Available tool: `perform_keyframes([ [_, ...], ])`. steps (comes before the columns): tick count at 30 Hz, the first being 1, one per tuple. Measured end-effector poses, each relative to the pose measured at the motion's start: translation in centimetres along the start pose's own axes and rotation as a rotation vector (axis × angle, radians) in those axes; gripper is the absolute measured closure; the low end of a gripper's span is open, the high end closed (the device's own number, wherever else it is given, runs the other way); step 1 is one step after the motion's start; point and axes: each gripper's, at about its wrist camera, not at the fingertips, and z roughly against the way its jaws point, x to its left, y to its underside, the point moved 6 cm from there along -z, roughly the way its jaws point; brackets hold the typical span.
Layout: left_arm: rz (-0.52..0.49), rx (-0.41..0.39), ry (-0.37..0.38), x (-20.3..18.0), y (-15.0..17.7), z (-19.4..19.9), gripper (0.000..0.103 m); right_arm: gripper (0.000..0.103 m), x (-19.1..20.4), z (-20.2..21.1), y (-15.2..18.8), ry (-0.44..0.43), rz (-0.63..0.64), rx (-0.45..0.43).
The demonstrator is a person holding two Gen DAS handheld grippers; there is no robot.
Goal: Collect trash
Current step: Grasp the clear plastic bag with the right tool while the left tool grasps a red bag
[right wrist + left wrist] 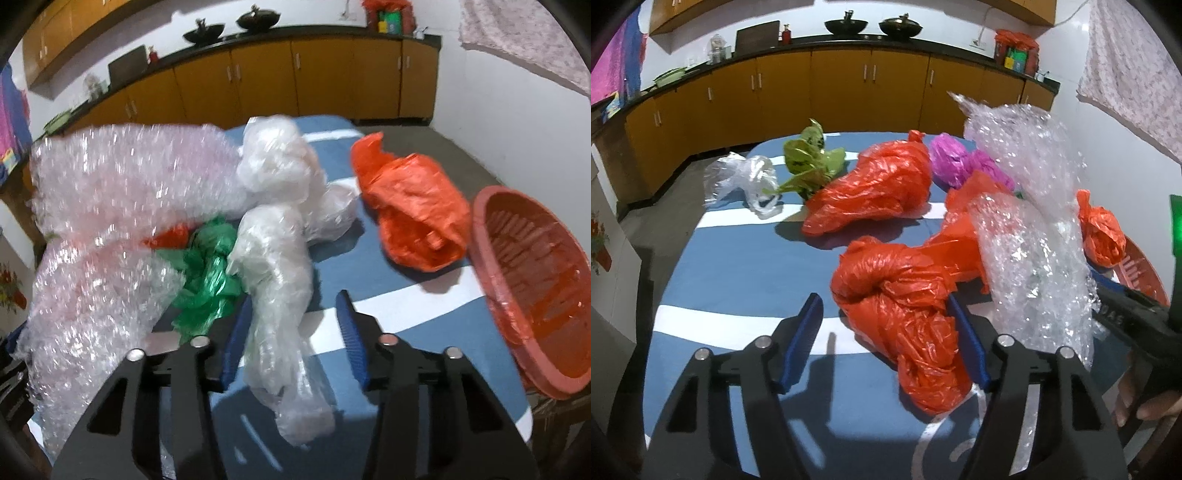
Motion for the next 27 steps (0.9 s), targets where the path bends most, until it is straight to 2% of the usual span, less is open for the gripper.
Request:
perform_keyframes([
  [4,0.034,0.016,0.035,0.0,0.1,-0.1,0.035,0.086,0.0,0.5,0.8,-0.010,0.008,-0.004],
  [6,0.053,0.017,0.046,0.1,0.0,0.0,0.031,0.088,0.0,1.0,1.1,-0.018,0.005,-0.009],
  [12,0.027,0.014,0.053,-0.5,-0.2,0.4,0.032,0.090,-0.6,2.5,2.0,-0.028,0.004,-0.019],
  [13,0.024,0.020,0.056,-0.7,-0.1,0.2,0.037,0.091,-0.6,2.8,2.2,-0.031,0.002,-0.020],
  [14,0.021,0.032,0.059,-0.8,0.1,0.0,0.049,0.091,-0.5,2.7,2.2,-0.033,0.003,-0.021],
  [15,0.021,0.045,0.055,-0.8,0.3,-0.2,0.055,0.091,-0.6,3.1,2.4,-0.038,0.004,-0.024],
  [19,0.033,0.028,0.073,-0.2,0.5,0.4,0.067,0.091,-0.7,3.5,2.5,-0.048,0.010,-0.032],
  [20,0.033,0.022,0.077,-0.1,0.5,0.6,0.073,0.091,-0.8,3.7,2.6,-0.049,0.011,-0.035],
  [27,0.023,-0.023,0.080,1.0,0.0,2.6,0.079,0.092,-0.5,5.6,2.3,-0.066,0.010,-0.056],
])
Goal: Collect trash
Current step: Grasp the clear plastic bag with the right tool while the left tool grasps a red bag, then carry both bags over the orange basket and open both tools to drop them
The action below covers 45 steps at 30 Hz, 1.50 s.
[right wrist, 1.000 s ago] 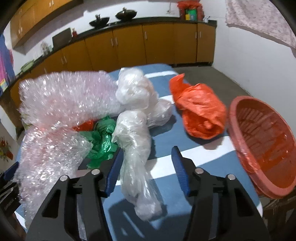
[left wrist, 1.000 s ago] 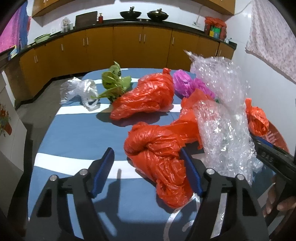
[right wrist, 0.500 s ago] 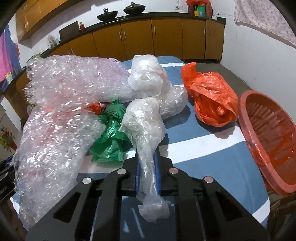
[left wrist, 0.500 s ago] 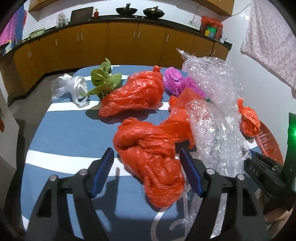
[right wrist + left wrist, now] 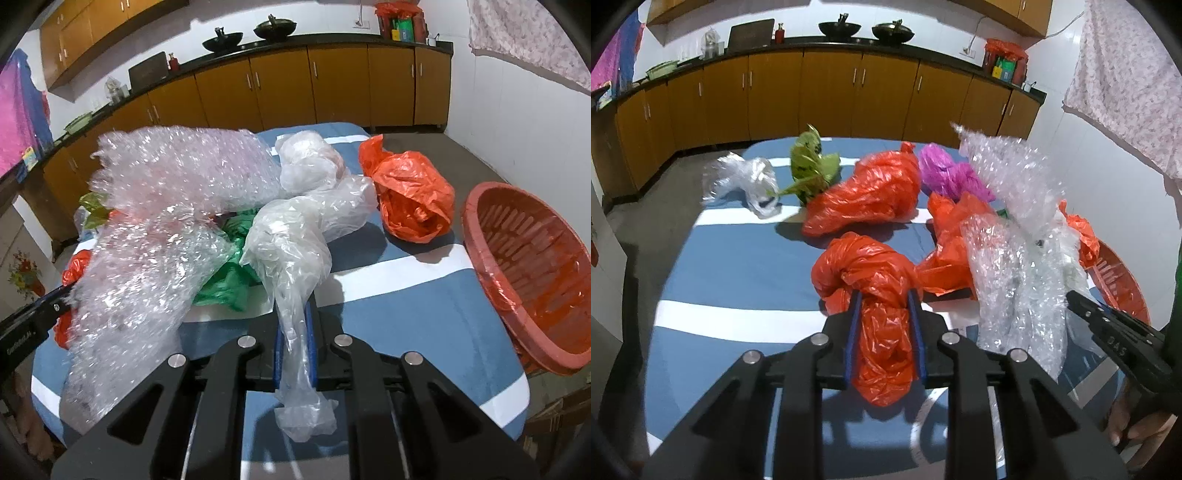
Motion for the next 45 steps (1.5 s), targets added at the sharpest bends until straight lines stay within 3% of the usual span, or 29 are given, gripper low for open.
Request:
perform_keyframes([
  [11,-0.019,-0.083,0.047,0.1,-0.3,4.4,0.080,0.092,0.1,3.9,0.4,-0.026,0.019,-0.053],
  [19,-0.055,-0.165,0.115,-2.6,-2.0,8.1,0.080,0.092,-1.2,7.0,-0.5,-0.002,0.025,-0.124],
  [25,-0.104,-0.205,0.203,-7.5,-3.4,9.8,0.080,0.092,-4.5,8.2,-1.1,0.058,-0.004,-0.160],
  [30,-0.167,-0.211,0.280,-12.9,-4.3,9.6,0.080,0.092,-9.6,8.7,-1.6,0.131,-0.089,-0.173],
  [39,-0.297,-0.147,0.447,-25.4,-3.8,5.0,0.080,0.092,-18.8,10.0,-1.8,0.254,-0.207,-0.189],
  [45,-0.359,-0.082,0.512,-31.6,-2.7,0.3,0.080,0.092,-23.1,9.7,-2.1,0.291,-0.266,-0.190],
])
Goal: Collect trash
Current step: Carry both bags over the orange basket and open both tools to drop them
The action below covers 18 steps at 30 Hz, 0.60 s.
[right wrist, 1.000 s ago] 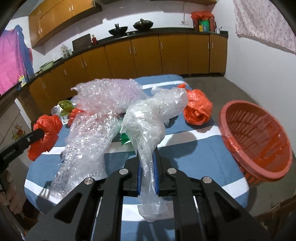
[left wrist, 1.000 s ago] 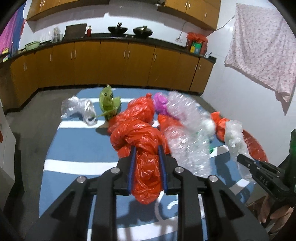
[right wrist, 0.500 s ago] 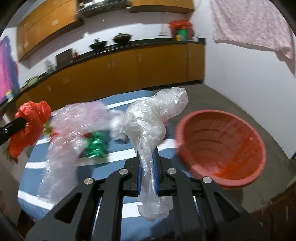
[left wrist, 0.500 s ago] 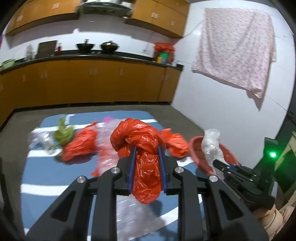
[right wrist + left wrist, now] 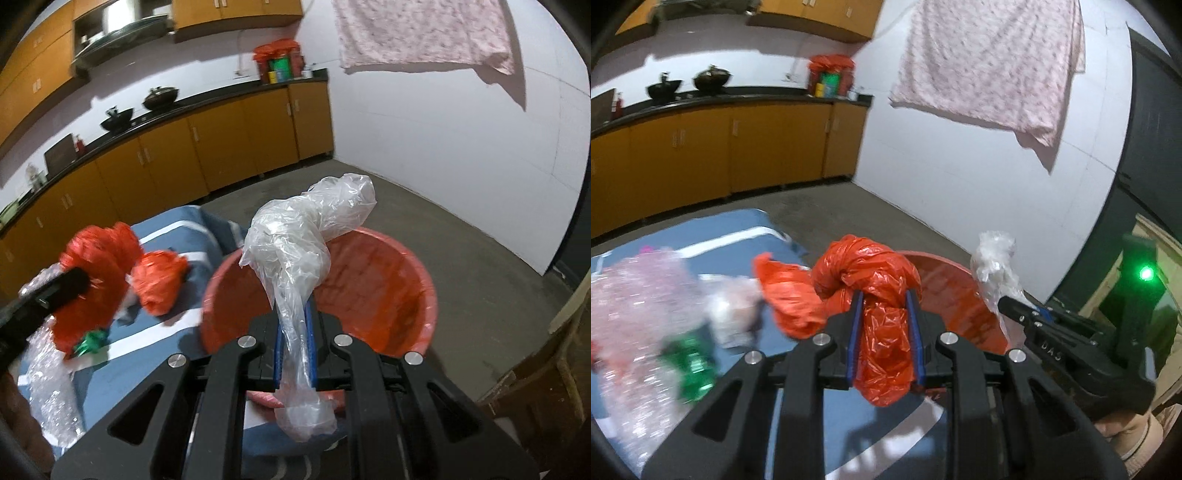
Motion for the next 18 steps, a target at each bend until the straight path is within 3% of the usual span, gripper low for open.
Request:
perform_keyframes([
  [9,-0.018,0.085,0.042,-2.2,-0.2,-8.2,0.080,0.092,-1.4,-2.8,0.1,0.004,-0.037,0.015],
  [18,-0.026,0.130,0.063,-3.3,0.1,-11.7,0.079,0.092,-2.6,-3.9,-0.9,-0.002,-0.062,0.002],
])
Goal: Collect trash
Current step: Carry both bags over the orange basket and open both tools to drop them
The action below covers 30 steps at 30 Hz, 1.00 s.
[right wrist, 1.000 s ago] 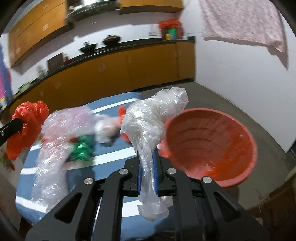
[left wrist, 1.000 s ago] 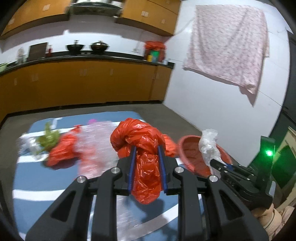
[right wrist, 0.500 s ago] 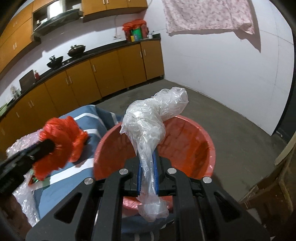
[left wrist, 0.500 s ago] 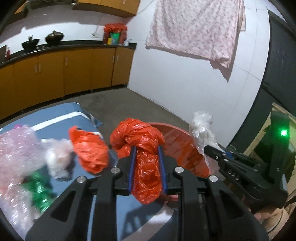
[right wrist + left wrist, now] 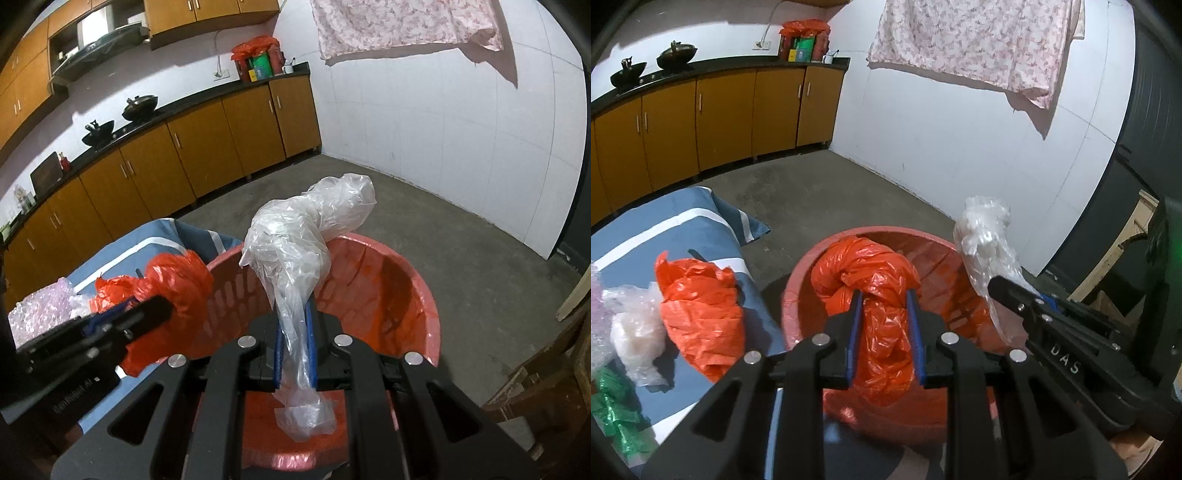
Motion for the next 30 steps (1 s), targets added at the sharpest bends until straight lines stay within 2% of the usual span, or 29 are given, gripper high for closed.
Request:
perform_keyframes([
  [3,-0.001,0.008,-0.006,0.2,0.2,-0.3,0.076,0.090,-0.5,0.0,0.0,-0.006,-0.014,-0.005],
  [4,0.000,0.008,-0.013,0.3,0.2,-0.4,0.074,0.085,-0.6,0.0,-0.2,-0.011,-0.021,-0.002],
  [5,0.003,0.009,-0.014,0.4,0.3,-0.4,0.068,0.082,-0.8,0.0,-0.1,-0.011,-0.026,0.000],
  [6,0.007,0.010,-0.016,0.6,0.3,-0.4,0.061,0.074,-1.0,0.1,-0.1,-0.011,-0.033,-0.001],
  [7,0.013,0.009,-0.020,0.8,0.4,-0.3,0.058,0.068,-1.2,0.2,0.0,-0.010,-0.039,-0.002],
  [9,0.024,0.008,-0.026,1.2,0.5,-0.1,0.053,0.065,-1.1,0.4,-0.2,-0.011,-0.045,-0.005],
  [12,0.043,0.014,-0.041,1.8,0.9,0.4,0.050,0.065,-1.2,0.8,-0.3,-0.001,-0.042,-0.007],
  [14,0.051,0.008,-0.055,2.3,1.1,1.2,0.046,0.058,-1.2,1.4,-0.1,0.013,-0.031,-0.015],
  [15,0.055,0.001,-0.068,2.5,1.2,1.8,0.041,0.050,-1.1,1.7,0.0,0.024,-0.021,-0.025],
  [16,0.056,-0.012,-0.085,2.8,1.3,2.7,0.038,0.043,-0.9,1.9,0.0,0.030,-0.012,-0.031],
  [22,0.032,-0.084,-0.188,4.2,2.8,9.0,0.028,0.027,0.6,3.1,1.2,0.048,0.039,-0.047],
  [27,0.057,-0.155,-0.309,6.6,4.8,15.3,0.023,0.023,3.9,4.0,2.4,0.004,0.079,-0.047],
  [30,0.087,-0.195,-0.416,8.9,6.6,19.3,0.021,0.023,6.3,4.5,3.3,-0.032,0.127,-0.043],
])
